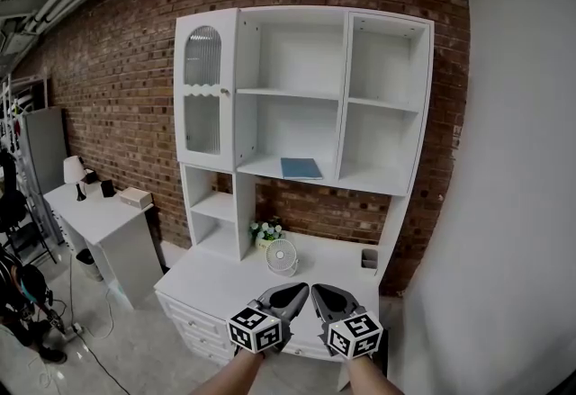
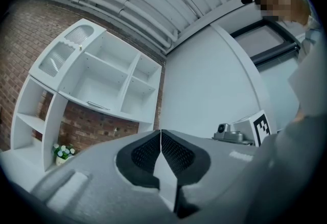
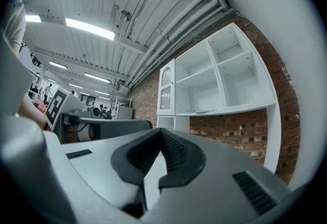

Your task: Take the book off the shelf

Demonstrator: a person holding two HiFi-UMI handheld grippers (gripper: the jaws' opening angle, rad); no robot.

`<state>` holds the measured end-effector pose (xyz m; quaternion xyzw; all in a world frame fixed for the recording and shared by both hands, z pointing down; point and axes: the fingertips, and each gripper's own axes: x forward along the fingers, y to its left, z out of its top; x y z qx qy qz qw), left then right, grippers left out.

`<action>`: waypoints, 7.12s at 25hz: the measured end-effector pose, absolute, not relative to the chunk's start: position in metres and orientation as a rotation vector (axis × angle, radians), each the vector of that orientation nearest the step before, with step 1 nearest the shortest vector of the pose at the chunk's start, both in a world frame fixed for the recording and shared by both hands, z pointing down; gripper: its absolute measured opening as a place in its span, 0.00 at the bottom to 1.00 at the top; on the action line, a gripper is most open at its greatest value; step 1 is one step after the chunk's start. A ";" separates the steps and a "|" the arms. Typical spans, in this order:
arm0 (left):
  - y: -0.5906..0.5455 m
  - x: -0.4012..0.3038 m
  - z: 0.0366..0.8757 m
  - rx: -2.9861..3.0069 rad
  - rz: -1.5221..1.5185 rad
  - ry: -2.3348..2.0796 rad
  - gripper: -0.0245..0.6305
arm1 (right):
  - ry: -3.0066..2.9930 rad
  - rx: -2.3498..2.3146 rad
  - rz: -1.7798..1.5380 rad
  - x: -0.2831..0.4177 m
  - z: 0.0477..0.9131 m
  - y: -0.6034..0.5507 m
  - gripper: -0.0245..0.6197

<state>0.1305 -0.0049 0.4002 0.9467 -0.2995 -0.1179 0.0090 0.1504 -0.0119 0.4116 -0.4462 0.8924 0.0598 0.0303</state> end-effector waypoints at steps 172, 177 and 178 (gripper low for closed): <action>-0.380 0.058 0.363 2.469 -0.614 -0.282 0.27 | 2.736 -1.933 2.201 0.082 0.336 -0.407 0.13; -0.388 0.059 0.349 2.364 -0.663 -0.247 0.30 | 2.711 -1.926 2.200 0.085 0.336 -0.393 0.13; -0.391 0.059 0.347 2.340 -0.676 -0.244 0.31 | 2.705 -1.927 2.203 0.086 0.336 -0.391 0.13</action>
